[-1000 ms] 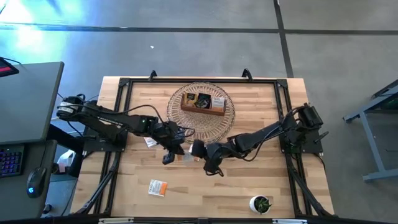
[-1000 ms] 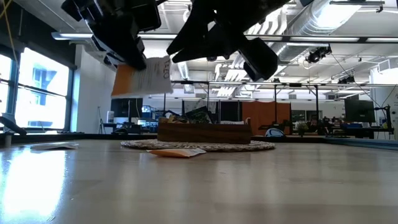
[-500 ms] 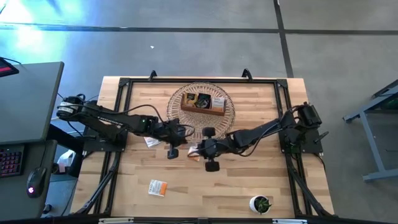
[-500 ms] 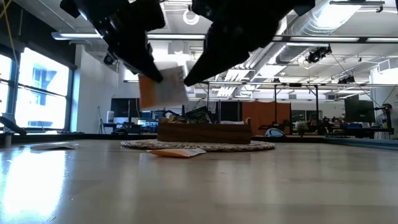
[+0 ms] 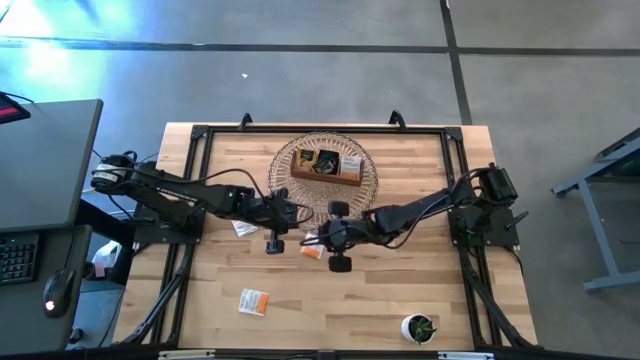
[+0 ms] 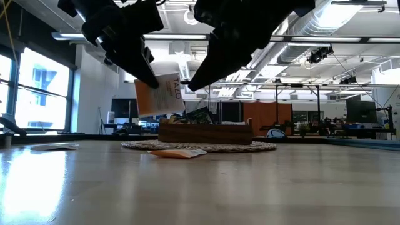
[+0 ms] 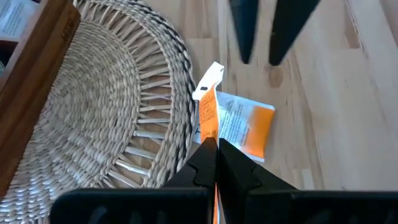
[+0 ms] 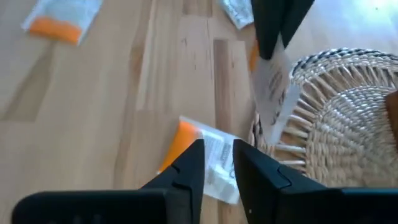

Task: Pick & Place Tea
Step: Put the white tea bag into the right section of the wooden organizer

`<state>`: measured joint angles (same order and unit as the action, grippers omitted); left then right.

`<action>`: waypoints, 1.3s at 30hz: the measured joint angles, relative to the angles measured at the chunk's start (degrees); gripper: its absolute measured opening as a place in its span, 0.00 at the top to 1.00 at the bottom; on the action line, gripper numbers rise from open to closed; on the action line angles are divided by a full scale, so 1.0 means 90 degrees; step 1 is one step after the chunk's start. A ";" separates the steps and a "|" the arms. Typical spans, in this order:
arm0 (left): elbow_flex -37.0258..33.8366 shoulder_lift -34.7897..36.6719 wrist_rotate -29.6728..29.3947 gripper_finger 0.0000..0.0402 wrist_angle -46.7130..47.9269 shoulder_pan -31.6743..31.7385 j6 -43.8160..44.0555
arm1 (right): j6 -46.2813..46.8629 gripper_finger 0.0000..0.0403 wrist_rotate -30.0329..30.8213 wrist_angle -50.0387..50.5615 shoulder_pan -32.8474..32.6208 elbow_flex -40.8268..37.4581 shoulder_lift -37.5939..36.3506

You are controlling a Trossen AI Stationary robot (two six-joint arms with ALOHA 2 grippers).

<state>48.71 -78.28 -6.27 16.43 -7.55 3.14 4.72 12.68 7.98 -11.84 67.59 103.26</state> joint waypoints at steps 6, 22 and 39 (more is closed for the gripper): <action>0.0000 -0.0002 0.0138 1.00 0.0000 0.0000 -0.0068 | -0.0392 0.68 0.0584 -0.0006 0.0028 0.0000 0.0000; 0.0000 -0.0005 0.0234 0.99 -0.0539 0.0000 -0.0204 | 0.0041 0.59 -0.0994 -0.0978 0.0613 0.0000 0.0027; 0.0000 -0.0005 0.0108 0.99 -0.0488 0.0001 -0.0155 | -0.0096 0.98 -0.0171 -0.0348 0.0547 0.0000 0.0039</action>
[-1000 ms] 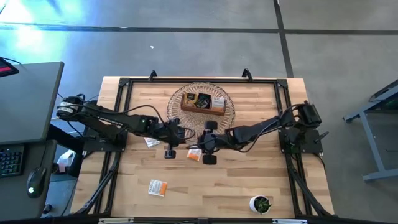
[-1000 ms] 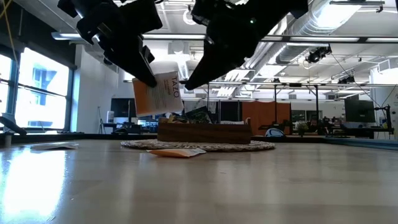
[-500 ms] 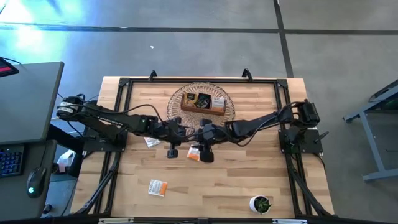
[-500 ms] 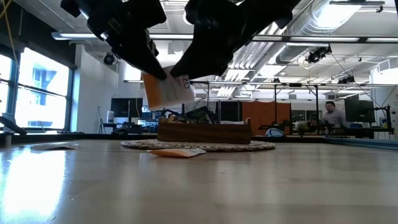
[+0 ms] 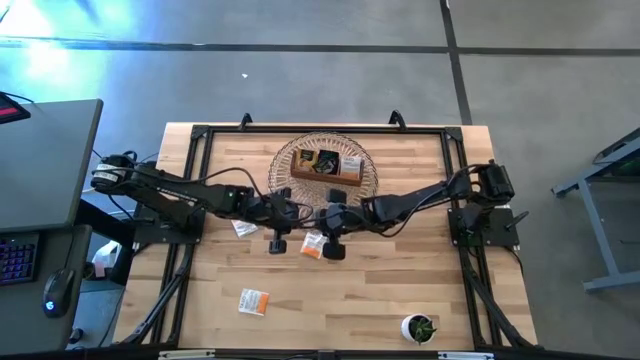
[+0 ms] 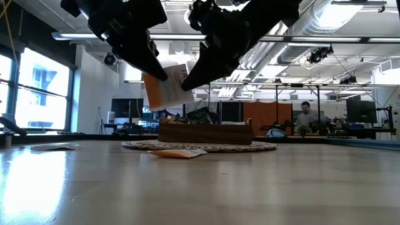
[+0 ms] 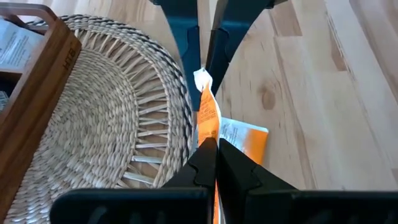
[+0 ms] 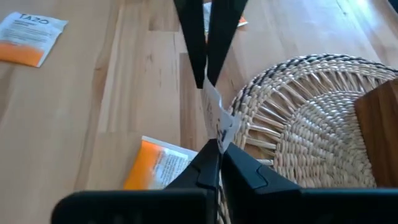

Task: Pick & Place Tea
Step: Put the white tea bag into the right section of the wooden organizer

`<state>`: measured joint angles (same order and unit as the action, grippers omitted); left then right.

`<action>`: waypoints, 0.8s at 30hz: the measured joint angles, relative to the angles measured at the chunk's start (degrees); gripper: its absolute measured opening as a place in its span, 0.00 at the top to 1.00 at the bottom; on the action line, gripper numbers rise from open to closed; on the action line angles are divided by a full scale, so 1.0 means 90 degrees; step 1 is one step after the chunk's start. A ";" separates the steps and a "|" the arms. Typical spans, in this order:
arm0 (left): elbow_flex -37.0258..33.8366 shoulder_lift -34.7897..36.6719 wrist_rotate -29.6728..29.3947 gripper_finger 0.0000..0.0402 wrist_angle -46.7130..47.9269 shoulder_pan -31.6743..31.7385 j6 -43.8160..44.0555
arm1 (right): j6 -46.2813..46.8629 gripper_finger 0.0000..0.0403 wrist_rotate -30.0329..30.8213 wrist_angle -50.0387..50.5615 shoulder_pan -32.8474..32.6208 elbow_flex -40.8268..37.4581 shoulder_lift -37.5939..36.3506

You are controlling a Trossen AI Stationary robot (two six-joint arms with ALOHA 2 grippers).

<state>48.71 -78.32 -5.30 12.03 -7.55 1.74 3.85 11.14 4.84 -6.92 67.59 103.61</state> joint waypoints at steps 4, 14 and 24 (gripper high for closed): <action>0.0000 0.0000 0.0000 0.99 0.0002 0.0000 0.0001 | 0.0086 0.96 -0.0040 0.0009 -0.0013 0.0000 0.0000; 0.0000 0.0000 -0.0064 0.80 0.0016 0.0002 0.0000 | 0.0135 0.99 0.0391 0.0116 -0.0359 0.0000 0.0000; -0.0003 0.0579 -0.0401 0.65 0.0950 0.0002 0.1413 | 0.0167 0.99 0.1564 0.3166 -0.0220 0.0915 -0.0353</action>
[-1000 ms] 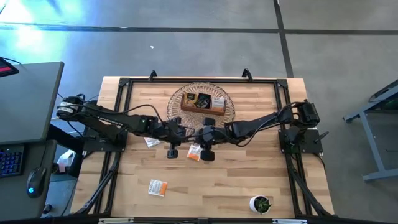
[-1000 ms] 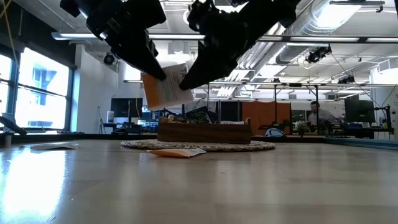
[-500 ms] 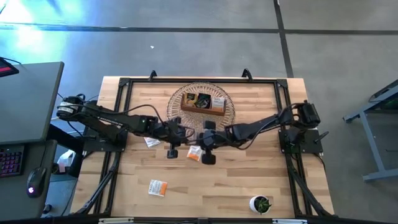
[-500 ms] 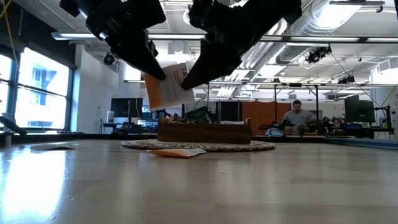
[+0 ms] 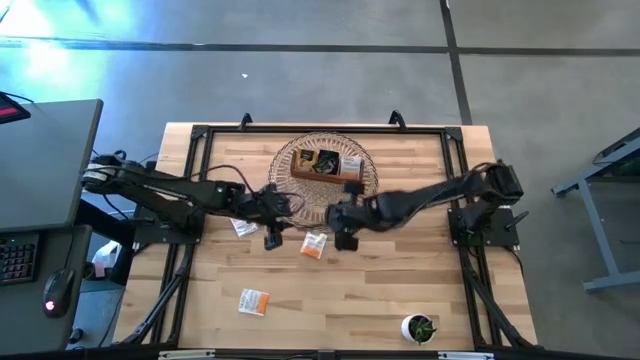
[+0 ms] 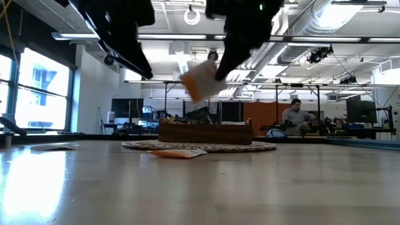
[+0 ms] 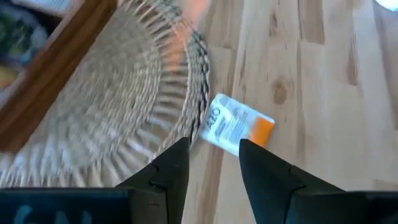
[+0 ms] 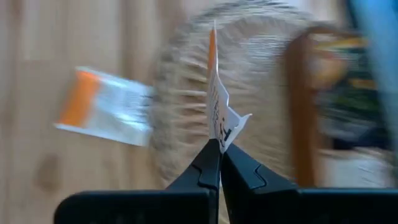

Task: Pick & Place Tea
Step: Put the white tea bag into the right section of the wooden organizer

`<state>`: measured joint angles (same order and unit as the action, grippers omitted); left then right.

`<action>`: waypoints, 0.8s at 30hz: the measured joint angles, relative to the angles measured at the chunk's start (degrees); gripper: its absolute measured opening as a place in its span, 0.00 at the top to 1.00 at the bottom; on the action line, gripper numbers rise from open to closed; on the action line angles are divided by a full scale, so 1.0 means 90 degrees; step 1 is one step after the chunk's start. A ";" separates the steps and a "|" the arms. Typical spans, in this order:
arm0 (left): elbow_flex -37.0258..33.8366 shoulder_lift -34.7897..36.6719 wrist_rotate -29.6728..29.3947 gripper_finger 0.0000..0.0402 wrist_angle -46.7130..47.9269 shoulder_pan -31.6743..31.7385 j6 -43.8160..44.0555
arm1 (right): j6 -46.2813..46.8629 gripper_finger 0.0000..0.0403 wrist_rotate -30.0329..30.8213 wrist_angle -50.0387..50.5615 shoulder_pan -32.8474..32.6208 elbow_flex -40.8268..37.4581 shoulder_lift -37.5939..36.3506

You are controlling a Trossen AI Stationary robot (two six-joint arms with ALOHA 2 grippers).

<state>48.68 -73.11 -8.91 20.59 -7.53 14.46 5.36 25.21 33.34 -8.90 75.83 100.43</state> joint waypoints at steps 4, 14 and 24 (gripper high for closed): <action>-0.0009 0.0694 0.0019 0.65 0.0616 -0.0023 0.0434 | -0.0236 1.00 0.0183 0.2011 0.0449 0.1206 -0.0086; 0.0008 0.2126 -0.1078 0.66 0.1370 -0.0043 0.0274 | -0.0699 1.00 -0.0640 0.2803 0.2441 0.1402 0.0059; 0.0001 0.2194 -0.1775 0.66 0.2030 -0.0044 0.0332 | -0.1652 1.00 -0.2013 0.2742 0.3360 0.1271 0.0710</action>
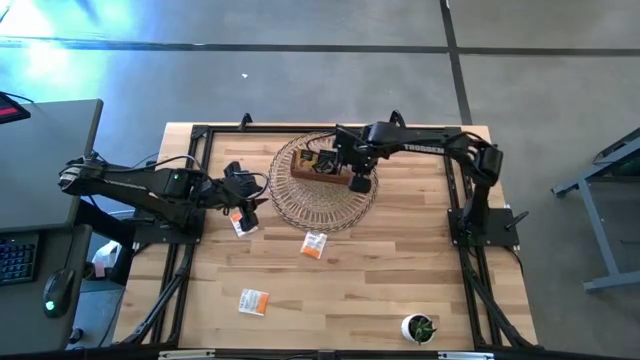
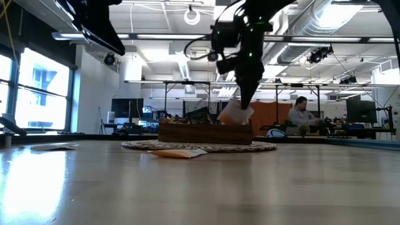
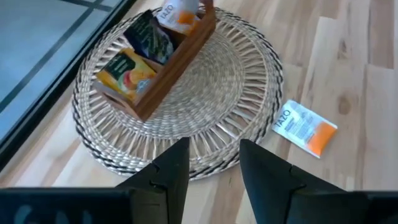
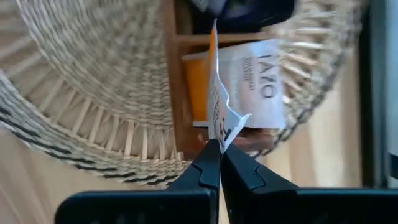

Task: Pick & Place Tea
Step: Put the white tea bag into the right section of the wooden organizer

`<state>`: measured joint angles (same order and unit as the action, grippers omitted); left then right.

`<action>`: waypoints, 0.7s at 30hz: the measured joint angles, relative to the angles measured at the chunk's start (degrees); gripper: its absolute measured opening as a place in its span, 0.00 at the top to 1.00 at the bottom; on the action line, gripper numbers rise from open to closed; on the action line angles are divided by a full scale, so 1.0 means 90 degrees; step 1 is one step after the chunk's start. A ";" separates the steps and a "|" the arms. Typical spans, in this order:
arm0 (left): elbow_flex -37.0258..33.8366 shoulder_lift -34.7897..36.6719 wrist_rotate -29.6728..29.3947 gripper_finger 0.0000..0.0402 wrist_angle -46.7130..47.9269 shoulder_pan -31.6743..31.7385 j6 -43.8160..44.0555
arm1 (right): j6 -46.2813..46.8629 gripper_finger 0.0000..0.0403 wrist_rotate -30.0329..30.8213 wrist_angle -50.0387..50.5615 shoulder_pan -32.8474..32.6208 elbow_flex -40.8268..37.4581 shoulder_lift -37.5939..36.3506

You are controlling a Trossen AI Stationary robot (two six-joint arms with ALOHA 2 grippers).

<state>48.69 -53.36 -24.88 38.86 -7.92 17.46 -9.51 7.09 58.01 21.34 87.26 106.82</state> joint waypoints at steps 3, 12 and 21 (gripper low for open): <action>0.0000 -0.0002 -0.0205 0.66 -0.0008 0.0002 0.0093 | -0.0441 1.00 -0.0256 0.0027 0.0010 -0.0002 0.0169; 0.0000 -0.0002 -0.0374 0.66 -0.0003 0.0002 0.0102 | -0.1612 1.00 -0.0966 0.0330 0.0234 0.0000 0.0217; 0.0000 -0.0002 -0.0691 0.66 -0.0008 0.0002 0.0116 | -0.1884 0.97 0.0716 0.0049 0.0268 0.0000 0.0217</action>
<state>48.69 -53.39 -31.09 38.79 -7.90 18.50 -26.47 13.54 58.46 23.75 87.26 108.77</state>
